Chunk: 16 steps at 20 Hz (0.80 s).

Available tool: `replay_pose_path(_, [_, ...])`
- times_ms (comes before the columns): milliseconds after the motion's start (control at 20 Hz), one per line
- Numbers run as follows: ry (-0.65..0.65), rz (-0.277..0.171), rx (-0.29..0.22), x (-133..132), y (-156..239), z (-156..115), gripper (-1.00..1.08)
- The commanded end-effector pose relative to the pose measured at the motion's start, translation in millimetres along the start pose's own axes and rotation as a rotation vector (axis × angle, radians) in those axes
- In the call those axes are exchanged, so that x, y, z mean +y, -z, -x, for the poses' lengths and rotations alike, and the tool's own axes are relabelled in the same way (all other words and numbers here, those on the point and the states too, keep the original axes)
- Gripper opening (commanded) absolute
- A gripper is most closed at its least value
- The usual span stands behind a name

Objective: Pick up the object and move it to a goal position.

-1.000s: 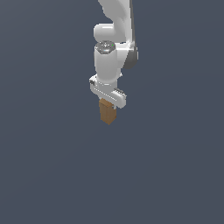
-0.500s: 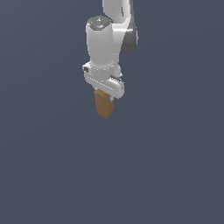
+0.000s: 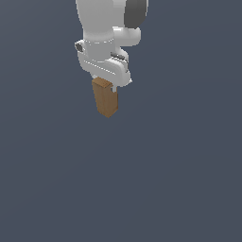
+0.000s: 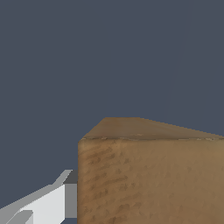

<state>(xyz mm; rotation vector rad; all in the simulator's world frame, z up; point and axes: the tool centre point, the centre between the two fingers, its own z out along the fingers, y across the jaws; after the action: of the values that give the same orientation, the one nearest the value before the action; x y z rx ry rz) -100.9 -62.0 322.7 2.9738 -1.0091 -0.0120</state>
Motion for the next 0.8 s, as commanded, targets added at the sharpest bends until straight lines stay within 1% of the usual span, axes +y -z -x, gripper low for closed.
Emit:
replay_pose_path(0, [0.0, -0.005, 0.007, 3.4, 29.4, -5.9, -1.0])
replay_pose_path(400, [0.0, -0.005, 0.007, 14.4, 106.5, -22.7, -1.0])
replay_pose_path(750, [0.0, -0.004, 0.007, 20.9, 158.7, -35.6, -1.0])
